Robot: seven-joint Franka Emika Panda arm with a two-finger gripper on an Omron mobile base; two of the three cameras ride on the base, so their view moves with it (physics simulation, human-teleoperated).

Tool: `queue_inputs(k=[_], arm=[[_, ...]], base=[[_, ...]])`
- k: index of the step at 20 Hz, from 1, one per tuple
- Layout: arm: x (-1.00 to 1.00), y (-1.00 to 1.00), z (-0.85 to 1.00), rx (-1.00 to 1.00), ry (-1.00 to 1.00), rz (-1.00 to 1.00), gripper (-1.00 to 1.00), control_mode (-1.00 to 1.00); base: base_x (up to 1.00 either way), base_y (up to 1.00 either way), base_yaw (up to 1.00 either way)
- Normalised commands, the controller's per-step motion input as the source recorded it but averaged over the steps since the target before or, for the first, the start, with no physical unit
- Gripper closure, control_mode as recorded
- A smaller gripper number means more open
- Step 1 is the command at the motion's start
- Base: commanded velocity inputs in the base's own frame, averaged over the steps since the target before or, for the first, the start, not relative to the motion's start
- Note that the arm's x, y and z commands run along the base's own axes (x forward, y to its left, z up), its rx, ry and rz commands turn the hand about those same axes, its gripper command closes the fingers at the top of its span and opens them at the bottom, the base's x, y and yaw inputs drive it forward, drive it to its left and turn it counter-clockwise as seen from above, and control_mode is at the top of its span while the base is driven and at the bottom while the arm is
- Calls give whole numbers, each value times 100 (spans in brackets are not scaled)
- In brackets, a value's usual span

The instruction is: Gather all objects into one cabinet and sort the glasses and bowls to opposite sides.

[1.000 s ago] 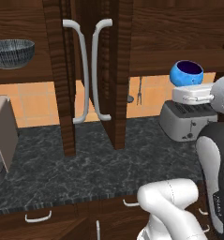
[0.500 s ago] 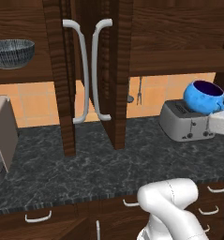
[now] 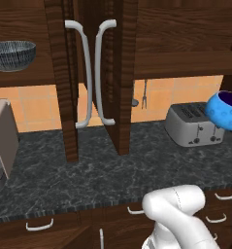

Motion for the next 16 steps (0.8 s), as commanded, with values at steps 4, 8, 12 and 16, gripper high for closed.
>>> queue_inputs(k=[4, 8, 12, 16], arm=[[0, -3, 0, 0, 0, 0, 100, 100], [0, 0, 0, 0, 0, 0, 100, 100], [0, 0, 0, 0, 0, 0, 100, 100], [0, 0, 0, 0, 0, 0, 100, 100]], base=[[-13, -33, 15], [-20, -65, 37], [-52, -33, 41], [-73, -1, 41]])
